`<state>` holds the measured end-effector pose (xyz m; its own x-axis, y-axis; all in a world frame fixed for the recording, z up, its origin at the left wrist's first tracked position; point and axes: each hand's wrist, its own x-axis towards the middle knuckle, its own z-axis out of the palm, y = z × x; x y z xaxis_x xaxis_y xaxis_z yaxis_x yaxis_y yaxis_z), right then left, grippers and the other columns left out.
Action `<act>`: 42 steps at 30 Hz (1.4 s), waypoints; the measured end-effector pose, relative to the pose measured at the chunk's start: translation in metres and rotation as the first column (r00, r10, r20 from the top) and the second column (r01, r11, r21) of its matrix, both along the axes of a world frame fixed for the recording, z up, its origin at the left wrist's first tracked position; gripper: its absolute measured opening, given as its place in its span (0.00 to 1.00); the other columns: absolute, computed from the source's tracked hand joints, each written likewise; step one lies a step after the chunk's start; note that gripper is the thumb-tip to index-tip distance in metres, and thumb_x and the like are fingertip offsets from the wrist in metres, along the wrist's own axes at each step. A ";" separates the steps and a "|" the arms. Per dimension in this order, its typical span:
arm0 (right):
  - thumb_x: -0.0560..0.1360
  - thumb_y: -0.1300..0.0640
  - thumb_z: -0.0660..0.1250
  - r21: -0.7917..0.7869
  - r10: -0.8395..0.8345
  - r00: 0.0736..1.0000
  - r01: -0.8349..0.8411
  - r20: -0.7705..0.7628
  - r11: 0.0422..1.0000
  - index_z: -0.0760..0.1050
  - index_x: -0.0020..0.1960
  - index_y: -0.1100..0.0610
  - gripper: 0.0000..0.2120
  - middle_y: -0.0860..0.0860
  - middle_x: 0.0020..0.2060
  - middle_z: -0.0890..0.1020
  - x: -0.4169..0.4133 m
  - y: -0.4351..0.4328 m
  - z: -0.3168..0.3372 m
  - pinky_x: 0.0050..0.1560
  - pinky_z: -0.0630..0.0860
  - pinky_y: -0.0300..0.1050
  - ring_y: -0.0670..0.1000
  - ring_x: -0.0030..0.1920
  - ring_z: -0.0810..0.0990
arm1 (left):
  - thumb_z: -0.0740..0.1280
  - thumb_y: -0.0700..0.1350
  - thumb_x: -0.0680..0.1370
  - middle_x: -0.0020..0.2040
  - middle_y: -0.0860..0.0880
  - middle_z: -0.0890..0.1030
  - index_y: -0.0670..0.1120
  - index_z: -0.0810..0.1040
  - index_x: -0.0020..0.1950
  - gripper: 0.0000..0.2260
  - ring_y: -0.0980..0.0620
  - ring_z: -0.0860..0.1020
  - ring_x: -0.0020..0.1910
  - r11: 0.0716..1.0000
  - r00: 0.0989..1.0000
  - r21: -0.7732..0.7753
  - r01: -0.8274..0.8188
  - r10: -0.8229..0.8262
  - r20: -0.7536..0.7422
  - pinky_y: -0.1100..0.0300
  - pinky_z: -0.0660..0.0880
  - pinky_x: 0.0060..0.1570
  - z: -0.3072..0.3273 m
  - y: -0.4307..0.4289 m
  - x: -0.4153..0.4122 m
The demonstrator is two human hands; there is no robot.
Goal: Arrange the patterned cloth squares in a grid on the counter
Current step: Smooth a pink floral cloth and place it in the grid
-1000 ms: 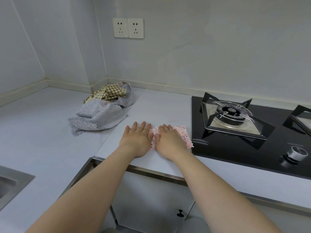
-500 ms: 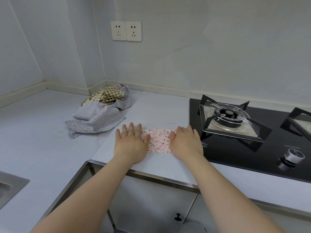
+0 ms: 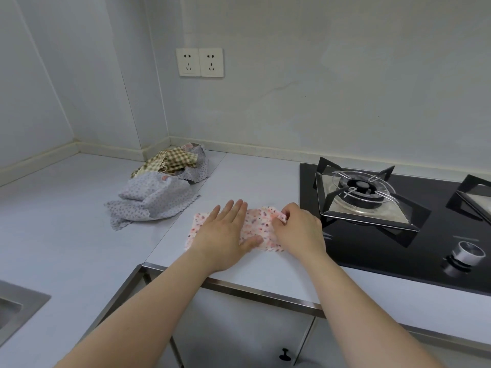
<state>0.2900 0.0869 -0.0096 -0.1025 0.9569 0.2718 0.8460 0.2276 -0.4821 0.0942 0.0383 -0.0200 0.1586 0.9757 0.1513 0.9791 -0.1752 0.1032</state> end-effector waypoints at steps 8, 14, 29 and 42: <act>0.80 0.47 0.66 -0.073 0.027 0.923 -0.059 -0.385 0.996 0.73 0.63 0.44 0.12 0.45 0.50 0.82 0.006 0.001 0.002 0.52 0.80 0.51 0.50 0.50 0.81 | 0.48 0.83 0.67 0.83 0.46 0.40 0.43 0.36 0.82 0.58 0.49 0.39 0.82 0.975 0.998 -0.220 -0.041 0.051 0.044 0.48 0.42 0.80 -0.005 0.011 0.027; 0.81 0.53 0.68 0.074 0.192 0.706 -0.195 -0.681 0.978 0.70 0.63 0.36 0.16 0.56 0.33 0.82 0.014 -0.005 0.008 0.36 0.75 0.43 0.51 0.36 0.82 | 0.49 0.83 0.67 0.82 0.47 0.36 0.45 0.33 0.81 0.59 0.49 0.34 0.80 0.960 1.000 -0.280 0.007 -0.006 0.003 0.47 0.39 0.80 -0.002 0.001 0.048; 0.82 0.58 0.66 0.043 0.304 0.476 -0.484 -0.825 0.874 0.71 0.67 0.41 0.18 0.51 0.27 0.76 0.006 -0.008 0.013 0.35 0.72 0.43 0.50 0.29 0.75 | 0.81 0.57 0.63 0.80 0.60 0.56 0.57 0.47 0.83 0.58 0.58 0.57 0.78 0.863 0.679 -0.423 0.277 0.136 0.722 0.53 0.57 0.78 0.040 0.006 0.017; 0.84 0.48 0.62 -0.030 0.313 0.538 -0.534 -0.783 0.845 0.63 0.77 0.42 0.23 0.54 0.41 0.87 0.004 -0.007 0.015 0.60 0.77 0.53 0.52 0.48 0.86 | 0.67 0.70 0.73 0.53 0.49 0.83 0.51 0.78 0.62 0.28 0.49 0.80 0.49 0.876 0.352 -0.473 -0.098 0.475 0.807 0.49 0.77 0.57 0.040 0.005 0.001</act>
